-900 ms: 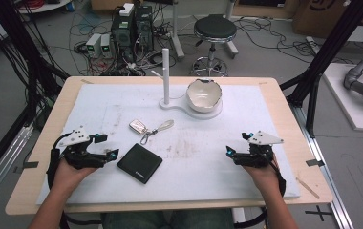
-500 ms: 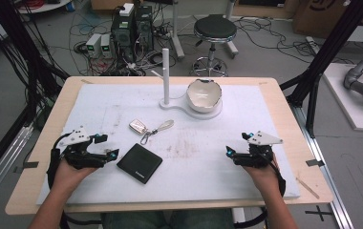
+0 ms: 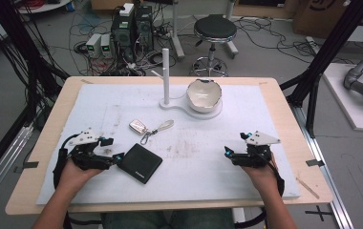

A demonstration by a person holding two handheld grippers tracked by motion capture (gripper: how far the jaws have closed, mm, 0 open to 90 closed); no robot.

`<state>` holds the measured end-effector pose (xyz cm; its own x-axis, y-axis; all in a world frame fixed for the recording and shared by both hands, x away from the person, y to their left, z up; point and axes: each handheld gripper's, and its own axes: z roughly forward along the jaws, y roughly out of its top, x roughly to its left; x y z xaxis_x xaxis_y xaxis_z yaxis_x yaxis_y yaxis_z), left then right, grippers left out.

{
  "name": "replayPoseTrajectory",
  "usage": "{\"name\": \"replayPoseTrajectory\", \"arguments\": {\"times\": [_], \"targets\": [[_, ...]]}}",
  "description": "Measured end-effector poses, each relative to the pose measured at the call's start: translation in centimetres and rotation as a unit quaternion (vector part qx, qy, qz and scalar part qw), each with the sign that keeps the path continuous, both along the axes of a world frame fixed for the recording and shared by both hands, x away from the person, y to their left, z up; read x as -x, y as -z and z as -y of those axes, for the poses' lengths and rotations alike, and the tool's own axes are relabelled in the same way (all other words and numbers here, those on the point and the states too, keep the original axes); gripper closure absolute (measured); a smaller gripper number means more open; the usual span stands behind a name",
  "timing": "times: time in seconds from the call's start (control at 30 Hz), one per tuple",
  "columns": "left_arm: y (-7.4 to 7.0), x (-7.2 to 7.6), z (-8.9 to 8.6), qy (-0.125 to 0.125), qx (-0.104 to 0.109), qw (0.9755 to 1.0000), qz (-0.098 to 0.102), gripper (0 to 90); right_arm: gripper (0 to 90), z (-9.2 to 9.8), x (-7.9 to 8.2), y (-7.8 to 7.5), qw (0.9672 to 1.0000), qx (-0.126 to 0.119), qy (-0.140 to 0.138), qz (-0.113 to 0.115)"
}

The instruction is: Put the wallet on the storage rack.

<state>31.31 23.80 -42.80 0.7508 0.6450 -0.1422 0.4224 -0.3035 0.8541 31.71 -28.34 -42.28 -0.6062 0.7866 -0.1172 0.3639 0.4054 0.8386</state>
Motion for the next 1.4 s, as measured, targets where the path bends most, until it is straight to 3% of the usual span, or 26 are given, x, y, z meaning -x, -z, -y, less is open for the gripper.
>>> {"name": "replayPoseTrajectory", "arguments": {"times": [0.37,0.47,0.53,0.77,0.83,1.0,1.07,1.1,1.4], "targets": [[1.1,-1.0,2.1,0.01,-0.035,0.9983,-0.044,21.3,19.6,-0.1,0.3,0.0,1.0,0.007,-0.004,0.002],[1.6,-1.2,2.5,0.012,-0.052,0.9958,-0.074,23.7,19.6,0.1,0.5,0.0,1.0,0.007,-0.002,0.003],[1.8,-1.3,2.5,0.011,-0.053,0.995,-0.084,26.2,19.6,0.3,0.6,-0.1,1.0,0.006,0.0,0.002],[1.8,-1.2,2.4,0.018,-0.045,0.9948,-0.089,35.5,19.6,0.5,0.7,0.0,0.9998,0.018,0.003,0.004],[1.9,-1.1,2.4,0.033,-0.034,0.994,-0.099,48.2,19.7,0.3,0.8,0.1,0.9997,0.025,0.001,0.004],[1.9,-1.1,2.3,0.026,-0.022,0.9932,-0.111,53.8,19.7,-0.2,0.8,0.1,0.9993,0.036,-0.006,0.008],[1.8,-1.2,2.2,0.025,-0.023,0.9934,-0.109,59.9,19.7,-0.3,0.8,0.0,0.9992,0.039,-0.009,0.009],[1.7,-1.2,2.1,0.025,-0.023,0.9936,-0.108,68.2,19.7,-0.4,0.8,0.0,0.9991,0.041,-0.012,0.01],[0.9,-0.8,2.1,0.025,-0.03,0.9962,-0.079,80.4,19.7,-0.3,0.9,0.0,0.9991,0.039,-0.01,0.012]]}}
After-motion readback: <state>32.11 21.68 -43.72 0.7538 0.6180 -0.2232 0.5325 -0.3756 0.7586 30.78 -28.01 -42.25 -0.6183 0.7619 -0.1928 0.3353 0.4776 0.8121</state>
